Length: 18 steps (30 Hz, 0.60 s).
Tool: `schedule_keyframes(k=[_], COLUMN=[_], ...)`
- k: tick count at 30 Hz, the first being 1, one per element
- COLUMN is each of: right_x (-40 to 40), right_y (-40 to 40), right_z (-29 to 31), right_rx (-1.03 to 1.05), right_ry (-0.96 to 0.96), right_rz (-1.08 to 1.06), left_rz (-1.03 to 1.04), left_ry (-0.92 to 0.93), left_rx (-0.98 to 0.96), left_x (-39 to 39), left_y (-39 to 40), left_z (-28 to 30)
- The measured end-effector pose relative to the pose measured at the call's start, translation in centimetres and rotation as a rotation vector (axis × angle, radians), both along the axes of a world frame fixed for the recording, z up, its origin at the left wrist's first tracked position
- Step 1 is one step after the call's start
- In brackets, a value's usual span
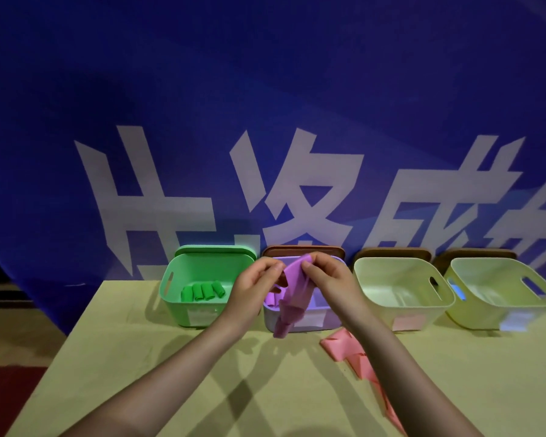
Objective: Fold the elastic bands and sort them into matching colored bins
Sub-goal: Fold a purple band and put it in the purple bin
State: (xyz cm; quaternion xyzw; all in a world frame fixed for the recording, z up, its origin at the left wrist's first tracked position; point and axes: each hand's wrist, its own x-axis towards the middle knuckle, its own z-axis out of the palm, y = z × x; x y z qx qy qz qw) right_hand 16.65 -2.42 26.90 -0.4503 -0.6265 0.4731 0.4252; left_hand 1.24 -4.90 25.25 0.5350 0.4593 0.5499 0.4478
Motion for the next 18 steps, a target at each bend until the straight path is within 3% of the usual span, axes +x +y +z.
schedule_keyframes(k=[5, 10, 13, 18], right_x=[-0.3, -0.9, -1.0, -2.4], right_y=[0.0, 0.3, -0.1, -1.0], right_z=[-0.3, -1.2, -1.8, -2.4], right_rx=[0.009, 0.034, -0.034, -0.097], right_ry=[-0.017, 0.017, 0.071, -0.019], right_rz=[0.044, -0.035, 0.095, 0.217], left_rz=[0.032, 0.085, 0.084, 0.144], left_ry=[0.095, -0.001, -0.060, -0.007], left_rx=[0.091, 0.055, 0.039, 0.056], left_x=[-0.5, -0.9, -0.9, -1.2], left_y=[0.1, 0.0, 0.0, 0.2], left_z=[-0.1, 1.3, 1.6, 1.9])
